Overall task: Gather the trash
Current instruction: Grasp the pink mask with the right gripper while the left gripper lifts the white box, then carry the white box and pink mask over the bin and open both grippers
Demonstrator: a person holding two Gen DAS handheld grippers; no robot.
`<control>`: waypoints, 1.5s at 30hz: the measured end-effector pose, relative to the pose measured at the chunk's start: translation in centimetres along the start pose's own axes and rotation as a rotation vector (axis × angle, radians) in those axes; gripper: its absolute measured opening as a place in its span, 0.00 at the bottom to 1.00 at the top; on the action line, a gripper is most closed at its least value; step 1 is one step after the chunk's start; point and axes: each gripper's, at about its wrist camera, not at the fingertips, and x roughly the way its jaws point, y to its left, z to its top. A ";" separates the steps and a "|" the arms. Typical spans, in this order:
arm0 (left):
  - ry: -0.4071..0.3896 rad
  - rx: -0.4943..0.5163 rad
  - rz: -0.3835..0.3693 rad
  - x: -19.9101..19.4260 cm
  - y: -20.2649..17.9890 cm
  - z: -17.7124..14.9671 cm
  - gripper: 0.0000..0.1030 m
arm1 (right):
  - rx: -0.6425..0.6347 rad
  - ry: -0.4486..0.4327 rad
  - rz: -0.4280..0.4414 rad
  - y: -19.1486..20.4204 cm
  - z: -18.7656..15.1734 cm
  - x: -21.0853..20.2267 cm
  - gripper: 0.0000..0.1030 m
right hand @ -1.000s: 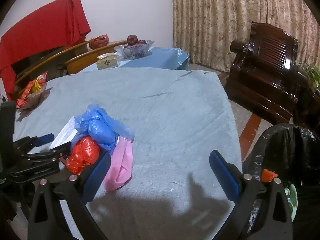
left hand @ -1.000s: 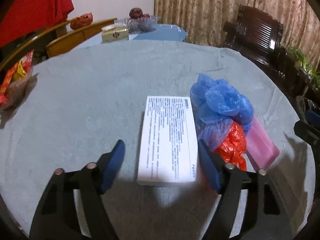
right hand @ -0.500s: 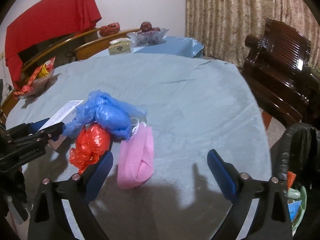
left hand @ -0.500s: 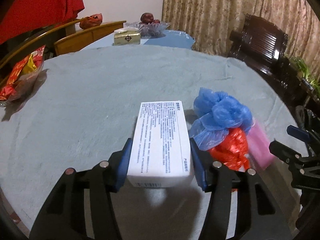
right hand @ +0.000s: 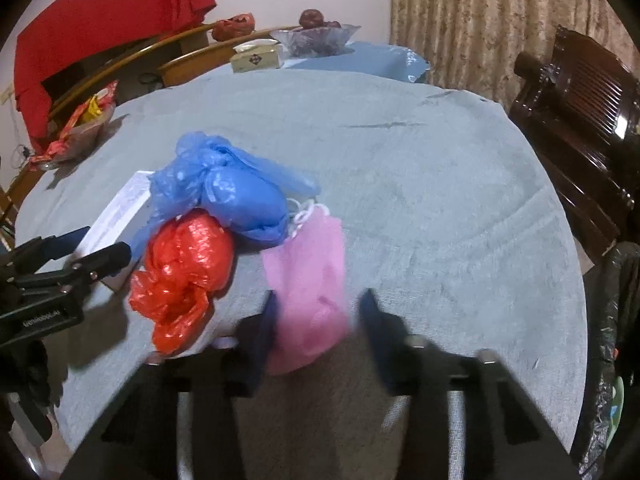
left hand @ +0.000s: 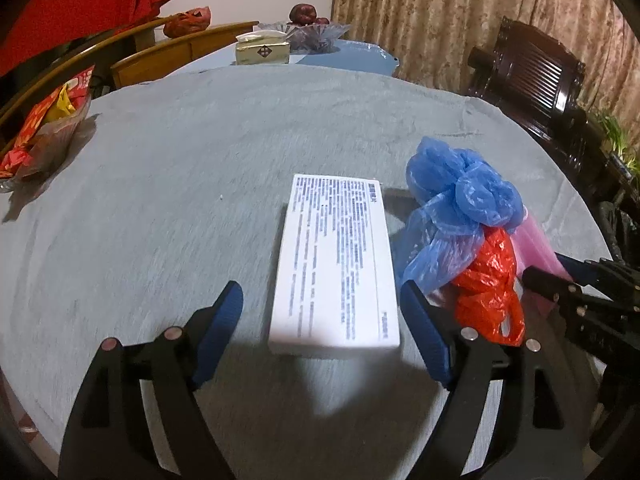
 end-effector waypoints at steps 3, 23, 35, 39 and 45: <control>-0.005 -0.004 -0.003 -0.5 0.3 -0.4 0.79 | 0.020 -0.004 -0.006 -0.5 -0.2 -0.6 0.23; 0.004 -0.004 0.032 0.8 0.5 0.3 0.70 | 0.058 -0.027 -0.049 -1.8 0.0 -2.2 0.23; -0.066 -0.044 -0.008 -1.4 0.1 0.9 0.53 | 0.073 -0.057 -0.010 -2.1 0.5 -4.6 0.23; -0.105 -0.037 -0.016 -3.8 -0.9 1.7 0.53 | 0.063 -0.096 -0.001 -2.1 1.0 -6.6 0.23; -0.186 -0.018 -0.065 -7.5 -3.2 2.9 0.52 | 0.048 -0.154 0.010 -2.1 1.7 -9.9 0.23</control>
